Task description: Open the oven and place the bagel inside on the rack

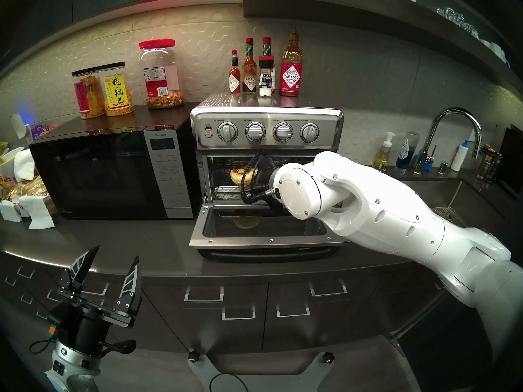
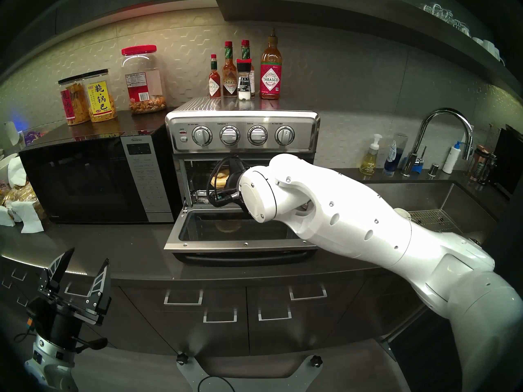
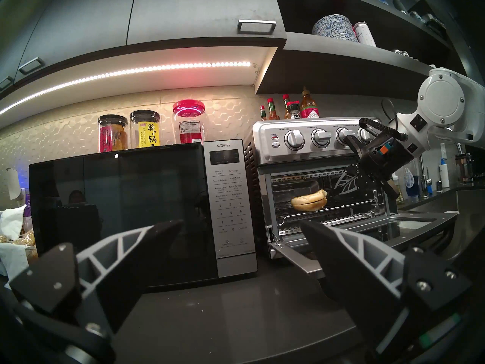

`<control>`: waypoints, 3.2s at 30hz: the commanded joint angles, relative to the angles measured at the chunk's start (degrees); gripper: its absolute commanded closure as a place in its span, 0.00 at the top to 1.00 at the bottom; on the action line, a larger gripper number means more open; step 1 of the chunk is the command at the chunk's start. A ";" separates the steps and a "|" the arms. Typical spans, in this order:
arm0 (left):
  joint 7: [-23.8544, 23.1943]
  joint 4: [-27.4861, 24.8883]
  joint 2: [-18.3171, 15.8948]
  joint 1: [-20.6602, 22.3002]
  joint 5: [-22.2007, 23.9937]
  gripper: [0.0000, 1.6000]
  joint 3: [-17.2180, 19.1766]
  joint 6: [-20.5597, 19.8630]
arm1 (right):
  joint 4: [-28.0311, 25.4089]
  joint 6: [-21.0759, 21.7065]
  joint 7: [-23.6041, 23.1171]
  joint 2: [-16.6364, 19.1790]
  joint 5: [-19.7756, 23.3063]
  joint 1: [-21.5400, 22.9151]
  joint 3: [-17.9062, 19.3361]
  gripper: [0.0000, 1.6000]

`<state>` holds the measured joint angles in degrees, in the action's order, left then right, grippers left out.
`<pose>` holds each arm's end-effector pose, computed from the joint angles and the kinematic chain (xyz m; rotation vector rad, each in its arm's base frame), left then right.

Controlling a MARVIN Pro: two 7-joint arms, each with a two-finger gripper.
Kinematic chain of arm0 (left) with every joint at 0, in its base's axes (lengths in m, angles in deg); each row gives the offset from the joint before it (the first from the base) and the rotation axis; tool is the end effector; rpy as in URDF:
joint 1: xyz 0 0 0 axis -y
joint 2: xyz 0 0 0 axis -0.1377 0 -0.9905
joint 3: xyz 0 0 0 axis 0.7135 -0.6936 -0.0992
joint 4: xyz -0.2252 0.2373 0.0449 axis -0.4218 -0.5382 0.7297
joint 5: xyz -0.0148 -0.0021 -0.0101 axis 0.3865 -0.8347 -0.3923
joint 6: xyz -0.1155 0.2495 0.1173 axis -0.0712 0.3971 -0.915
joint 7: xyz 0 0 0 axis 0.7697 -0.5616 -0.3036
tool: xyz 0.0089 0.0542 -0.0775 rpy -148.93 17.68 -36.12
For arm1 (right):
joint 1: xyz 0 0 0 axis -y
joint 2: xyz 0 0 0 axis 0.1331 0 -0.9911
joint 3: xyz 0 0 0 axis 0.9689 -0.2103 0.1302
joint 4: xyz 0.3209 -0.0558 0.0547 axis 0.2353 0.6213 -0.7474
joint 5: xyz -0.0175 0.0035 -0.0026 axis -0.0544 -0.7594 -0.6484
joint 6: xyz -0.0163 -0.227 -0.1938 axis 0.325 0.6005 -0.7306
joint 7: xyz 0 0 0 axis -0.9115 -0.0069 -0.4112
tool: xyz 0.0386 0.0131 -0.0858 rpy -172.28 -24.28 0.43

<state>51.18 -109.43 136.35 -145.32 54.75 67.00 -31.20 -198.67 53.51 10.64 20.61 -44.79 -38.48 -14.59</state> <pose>0.0740 0.0905 -0.2235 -1.8750 0.2325 -2.5049 0.4448 0.1394 -0.1174 1.0817 2.0270 1.1317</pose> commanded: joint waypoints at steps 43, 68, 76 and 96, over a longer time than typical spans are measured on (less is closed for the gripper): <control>-0.03 -1.19 -0.04 -0.06 0.03 1.00 0.09 -0.02 | 12.09 -3.45 6.54 -8.54 -2.18 0.05 -0.70 0.00; -0.03 -1.19 -0.04 -0.05 0.04 1.00 0.09 -0.01 | 15.40 -4.72 7.49 -10.83 -3.49 0.36 -0.71 0.00; -0.03 -1.19 -0.04 -0.05 0.03 1.00 0.09 -0.02 | 14.16 -4.94 6.35 -9.96 -3.42 0.36 -0.57 0.00; -0.05 -1.16 -0.04 -0.03 0.04 1.00 0.09 0.01 | 1.99 -5.25 5.95 -0.48 -1.36 -3.66 0.83 0.00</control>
<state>51.18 -109.44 136.37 -145.32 54.76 67.00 -31.20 -191.54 48.38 16.06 16.04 -46.38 -41.77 -15.35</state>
